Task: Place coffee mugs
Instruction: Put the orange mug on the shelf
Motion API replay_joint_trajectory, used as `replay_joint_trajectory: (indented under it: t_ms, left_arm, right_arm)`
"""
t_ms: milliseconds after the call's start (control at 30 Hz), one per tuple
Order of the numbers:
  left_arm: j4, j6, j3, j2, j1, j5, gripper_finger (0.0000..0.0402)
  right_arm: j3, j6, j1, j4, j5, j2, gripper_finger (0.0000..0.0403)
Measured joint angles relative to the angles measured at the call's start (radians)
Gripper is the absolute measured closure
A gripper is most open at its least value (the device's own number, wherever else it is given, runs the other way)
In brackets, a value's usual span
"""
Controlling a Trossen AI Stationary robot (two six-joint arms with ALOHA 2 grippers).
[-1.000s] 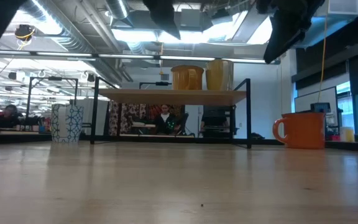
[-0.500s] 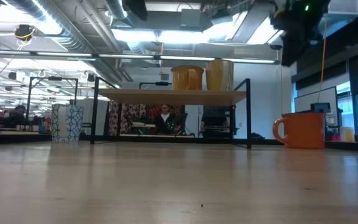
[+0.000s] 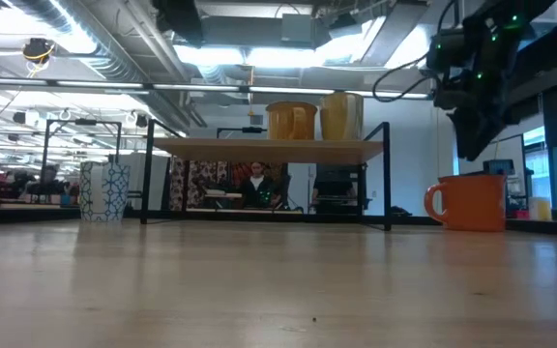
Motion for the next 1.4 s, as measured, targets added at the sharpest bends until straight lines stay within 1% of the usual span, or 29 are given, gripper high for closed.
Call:
replay_joint_trajectory:
  t_ms: [100,233,400,700,800,867,933,1000,1133,1267,1400]
  left_arm:
    - [0.017,-0.036,-0.052,-0.037,0.000,0.000,0.0287]
    - [0.016,-0.060,-0.082,-0.058,0.000,0.000,0.0287]
    - [0.017,-0.070,-0.085,-0.058,-0.001,0.000,0.0287]
    - [0.026,-0.070,-0.085,-0.058,-0.018,-0.004,0.0287]
    - [0.027,-0.069,-0.085,-0.058,-0.017,-0.004,0.0287]
    - [0.027,-0.069,-0.085,-0.057,-0.017,-0.004,0.0287]
    - [0.027,-0.069,-0.085,-0.057,-0.017,-0.004,0.0287]
    - [0.027,-0.068,-0.085,-0.057,-0.017,-0.004,0.0287]
    - [0.026,-0.066,-0.085,-0.057,-0.017,-0.004,0.0287]
    - [0.026,-0.066,-0.085,-0.057,-0.017,-0.004,0.0287]
    - [0.026,-0.066,-0.085,-0.057,-0.017,-0.004,0.0287]
  right_arm:
    - [-0.009,-0.032,-0.005,0.031,-0.017,0.023,0.0274]
    - [-0.011,-0.068,-0.002,0.033,-0.016,0.077,0.0274]
    - [-0.011,-0.090,-0.003,0.059,0.054,0.134,0.0274]
    - [-0.011,-0.149,-0.003,0.064,0.060,0.202,0.0275]
    - [-0.011,-0.171,-0.003,0.064,0.060,0.211,0.0296]
    - [-0.011,-0.176,-0.002,0.062,0.058,0.212,0.0327]
    - [-0.011,-0.177,-0.001,0.058,0.057,0.212,0.0367]
    - [-0.009,-0.178,-0.002,0.061,0.071,0.211,0.0390]
    - [-0.011,-0.192,-0.002,0.048,0.068,0.207,0.0379]
    - [-0.005,-0.197,0.001,0.008,0.069,0.161,0.0396]
    - [0.034,-0.172,0.039,-0.059,0.060,0.098,0.0395]
